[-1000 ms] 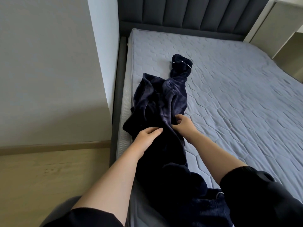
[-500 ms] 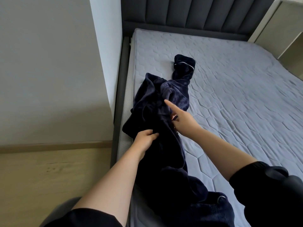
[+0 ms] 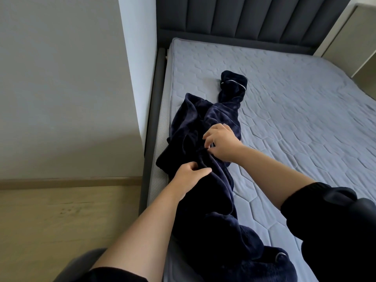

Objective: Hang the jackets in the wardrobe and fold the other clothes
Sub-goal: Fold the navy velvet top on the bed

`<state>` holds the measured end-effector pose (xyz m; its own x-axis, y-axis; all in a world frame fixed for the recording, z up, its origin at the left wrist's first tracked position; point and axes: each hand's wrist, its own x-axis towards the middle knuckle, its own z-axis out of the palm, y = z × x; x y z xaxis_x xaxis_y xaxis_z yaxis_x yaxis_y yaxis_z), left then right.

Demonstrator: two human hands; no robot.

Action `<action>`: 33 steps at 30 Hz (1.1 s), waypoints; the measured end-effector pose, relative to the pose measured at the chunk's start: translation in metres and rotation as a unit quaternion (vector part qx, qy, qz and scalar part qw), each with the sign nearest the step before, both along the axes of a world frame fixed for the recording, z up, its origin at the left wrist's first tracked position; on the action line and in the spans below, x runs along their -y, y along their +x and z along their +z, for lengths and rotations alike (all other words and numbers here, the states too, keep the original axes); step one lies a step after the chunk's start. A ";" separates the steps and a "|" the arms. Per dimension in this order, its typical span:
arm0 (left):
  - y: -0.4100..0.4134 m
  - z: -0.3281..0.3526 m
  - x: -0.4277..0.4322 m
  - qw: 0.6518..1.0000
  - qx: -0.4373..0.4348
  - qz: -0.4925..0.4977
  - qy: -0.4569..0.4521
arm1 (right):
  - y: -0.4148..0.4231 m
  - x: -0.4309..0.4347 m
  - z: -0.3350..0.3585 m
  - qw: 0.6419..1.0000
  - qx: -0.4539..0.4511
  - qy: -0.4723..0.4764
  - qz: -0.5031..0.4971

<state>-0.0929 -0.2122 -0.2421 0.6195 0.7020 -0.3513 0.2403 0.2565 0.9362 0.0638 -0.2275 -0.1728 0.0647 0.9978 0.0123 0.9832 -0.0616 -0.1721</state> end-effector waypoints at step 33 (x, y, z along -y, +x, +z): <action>-0.100 0.349 -0.010 0.894 0.029 0.244 0.374 | -0.126 0.036 0.345 0.754 -0.624 0.207 0.019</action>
<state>-0.1928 -0.2019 0.1068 0.1768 0.9192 0.3518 0.2156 -0.3849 0.8974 -0.0619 -0.2638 0.1718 0.2552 0.9265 0.2765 0.0406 0.2754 -0.9605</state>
